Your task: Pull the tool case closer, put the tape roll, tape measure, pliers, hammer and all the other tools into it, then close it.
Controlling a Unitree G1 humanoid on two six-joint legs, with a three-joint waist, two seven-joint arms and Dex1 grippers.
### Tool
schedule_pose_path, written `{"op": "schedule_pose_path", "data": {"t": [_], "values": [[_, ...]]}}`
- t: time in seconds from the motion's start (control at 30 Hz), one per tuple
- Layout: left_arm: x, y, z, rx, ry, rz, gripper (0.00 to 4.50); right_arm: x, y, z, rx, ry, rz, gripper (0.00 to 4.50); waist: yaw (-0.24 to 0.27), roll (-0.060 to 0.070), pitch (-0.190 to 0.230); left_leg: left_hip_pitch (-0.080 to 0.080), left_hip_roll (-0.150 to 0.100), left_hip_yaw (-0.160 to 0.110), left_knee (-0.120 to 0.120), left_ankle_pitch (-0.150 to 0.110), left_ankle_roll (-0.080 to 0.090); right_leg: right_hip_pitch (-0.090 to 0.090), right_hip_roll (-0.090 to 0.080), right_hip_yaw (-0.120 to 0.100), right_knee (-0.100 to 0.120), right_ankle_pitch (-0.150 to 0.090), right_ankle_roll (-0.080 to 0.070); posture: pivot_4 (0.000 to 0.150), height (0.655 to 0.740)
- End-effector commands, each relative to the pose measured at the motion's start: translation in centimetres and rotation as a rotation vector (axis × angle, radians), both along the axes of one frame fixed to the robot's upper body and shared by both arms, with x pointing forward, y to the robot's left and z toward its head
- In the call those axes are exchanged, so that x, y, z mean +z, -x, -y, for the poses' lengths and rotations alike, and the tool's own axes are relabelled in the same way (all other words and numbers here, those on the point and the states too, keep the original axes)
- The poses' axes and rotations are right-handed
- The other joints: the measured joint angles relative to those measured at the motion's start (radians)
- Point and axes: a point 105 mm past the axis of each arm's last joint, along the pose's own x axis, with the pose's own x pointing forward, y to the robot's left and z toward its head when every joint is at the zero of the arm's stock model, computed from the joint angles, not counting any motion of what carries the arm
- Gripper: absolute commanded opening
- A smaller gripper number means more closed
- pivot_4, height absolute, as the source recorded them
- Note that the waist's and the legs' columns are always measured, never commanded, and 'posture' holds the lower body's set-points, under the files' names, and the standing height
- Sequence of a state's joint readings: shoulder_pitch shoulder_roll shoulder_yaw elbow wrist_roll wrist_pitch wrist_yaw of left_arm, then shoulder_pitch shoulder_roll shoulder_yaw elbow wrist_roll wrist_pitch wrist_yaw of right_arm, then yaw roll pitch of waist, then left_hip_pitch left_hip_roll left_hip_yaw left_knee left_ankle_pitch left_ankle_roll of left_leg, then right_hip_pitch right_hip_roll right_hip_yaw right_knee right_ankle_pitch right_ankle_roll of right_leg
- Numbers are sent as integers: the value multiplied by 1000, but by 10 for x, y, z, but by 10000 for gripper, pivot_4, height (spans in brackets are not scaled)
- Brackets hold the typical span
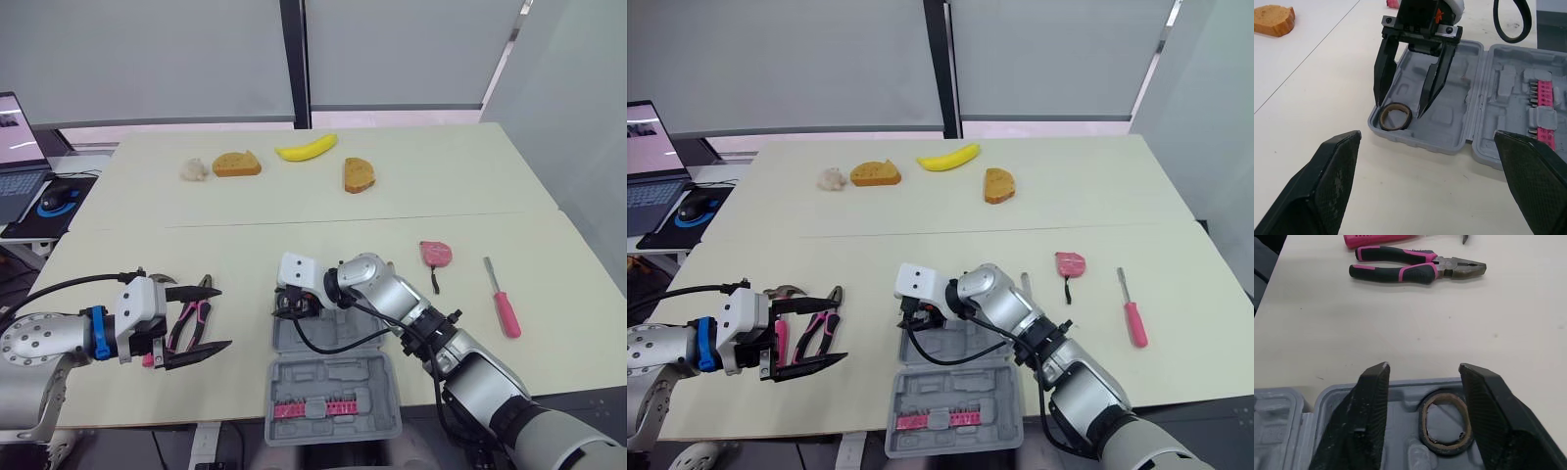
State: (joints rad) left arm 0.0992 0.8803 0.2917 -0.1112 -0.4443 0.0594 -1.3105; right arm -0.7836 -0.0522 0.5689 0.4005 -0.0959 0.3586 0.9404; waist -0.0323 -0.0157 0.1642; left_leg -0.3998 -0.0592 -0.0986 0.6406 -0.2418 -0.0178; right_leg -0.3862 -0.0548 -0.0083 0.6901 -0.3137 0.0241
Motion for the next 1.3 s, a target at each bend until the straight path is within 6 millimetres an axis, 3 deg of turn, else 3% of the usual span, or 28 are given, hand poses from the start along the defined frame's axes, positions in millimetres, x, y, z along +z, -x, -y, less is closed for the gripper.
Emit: {"op": "schedule_pose_path", "data": {"t": [0.03,0.27,0.63,0.8,1.3], "values": [[6,-1,2,-14,-19,22,45000,6,0,-4,3,-48,25,15002,0,0,0,0,0,0,0,0,0,0,0,0,0,0,0,1500,7400],[6,-1,1,-13,-20,20,45000,4,-2,-5,-13,-57,28,101,0,0,0,0,0,0,0,0,0,0,0,0,0,0,0,1500,7400],[6,-1,1,-9,-22,22,45000,-2,-10,-5,-71,-138,55,101,0,0,0,0,0,0,0,0,0,0,0,0,0,0,0,1500,7400],[6,-1,1,-10,-24,21,45000,-4,-12,-4,-84,-129,66,10260,0,0,0,0,0,0,0,0,0,0,0,0,0,0,0,1500,7400],[5,0,1,-17,-35,16,45000,-30,-19,1,-141,-64,45,10260,0,0,0,0,0,0,0,0,0,0,0,0,0,0,0,1500,7400]]}}
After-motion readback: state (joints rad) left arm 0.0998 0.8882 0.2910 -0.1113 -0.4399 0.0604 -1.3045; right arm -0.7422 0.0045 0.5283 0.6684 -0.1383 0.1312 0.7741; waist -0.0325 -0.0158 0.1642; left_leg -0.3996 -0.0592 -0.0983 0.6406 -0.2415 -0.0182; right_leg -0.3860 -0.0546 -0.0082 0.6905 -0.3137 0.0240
